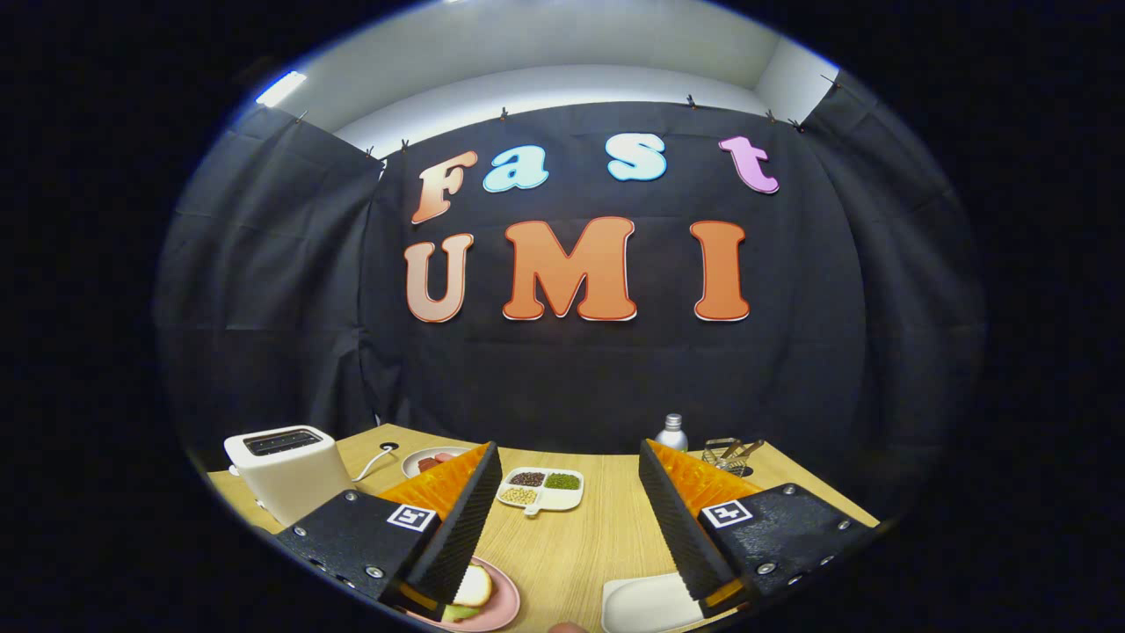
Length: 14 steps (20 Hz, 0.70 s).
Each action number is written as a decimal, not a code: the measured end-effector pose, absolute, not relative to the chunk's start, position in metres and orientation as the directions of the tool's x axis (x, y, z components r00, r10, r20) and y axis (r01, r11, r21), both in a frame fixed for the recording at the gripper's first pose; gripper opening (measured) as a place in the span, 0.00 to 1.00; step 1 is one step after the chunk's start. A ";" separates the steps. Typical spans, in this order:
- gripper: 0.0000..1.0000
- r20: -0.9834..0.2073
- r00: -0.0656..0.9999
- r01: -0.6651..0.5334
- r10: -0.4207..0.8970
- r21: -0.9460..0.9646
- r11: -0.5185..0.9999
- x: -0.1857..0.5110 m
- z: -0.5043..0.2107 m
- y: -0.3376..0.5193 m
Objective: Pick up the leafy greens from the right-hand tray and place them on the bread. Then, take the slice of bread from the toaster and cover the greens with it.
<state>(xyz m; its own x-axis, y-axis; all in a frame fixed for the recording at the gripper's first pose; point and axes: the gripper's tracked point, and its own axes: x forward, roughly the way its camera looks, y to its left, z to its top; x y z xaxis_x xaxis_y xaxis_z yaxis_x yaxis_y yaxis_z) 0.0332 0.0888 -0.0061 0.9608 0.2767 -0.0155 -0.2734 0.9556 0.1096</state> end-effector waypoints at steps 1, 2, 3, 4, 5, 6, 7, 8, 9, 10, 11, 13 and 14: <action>0.94 -0.012 0.963 -0.266 0.268 0.102 0.959 0.033 -0.005 0.087; 0.94 -0.004 0.966 -0.256 0.257 0.098 0.962 0.032 -0.004 0.084; 0.94 0.008 0.969 -0.248 0.248 0.091 0.964 0.023 0.000 0.086; 0.94 0.025 0.971 -0.240 0.239 0.083 0.967 0.021 0.004 0.084; 0.94 0.039 0.972 -0.232 0.230 0.074 0.970 0.020 0.006 0.082; 0.95 0.050 0.973 -0.226 0.223 0.067 0.972 0.018 0.009 0.081; 0.95 0.052 0.974 -0.223 0.220 0.065 0.973 0.017 0.010 0.082; 0.95 0.056 0.974 -0.224 0.220 0.066 0.972 0.016 0.012 0.082; 0.96 0.059 0.974 -0.224 0.220 0.070 0.972 0.015 0.013 0.083; 0.96 0.063 0.974 -0.224 0.219 0.075 0.972 0.014 0.014 0.082; 0.96 0.067 0.974 -0.221 0.216 0.078 0.972 0.015 0.015 0.082; 0.96 0.069 0.975 -0.215 0.210 0.080 0.973 0.015 0.016 0.080; 0.96 0.070 0.976 -0.213 0.208 0.081 0.974 0.014 0.016 0.080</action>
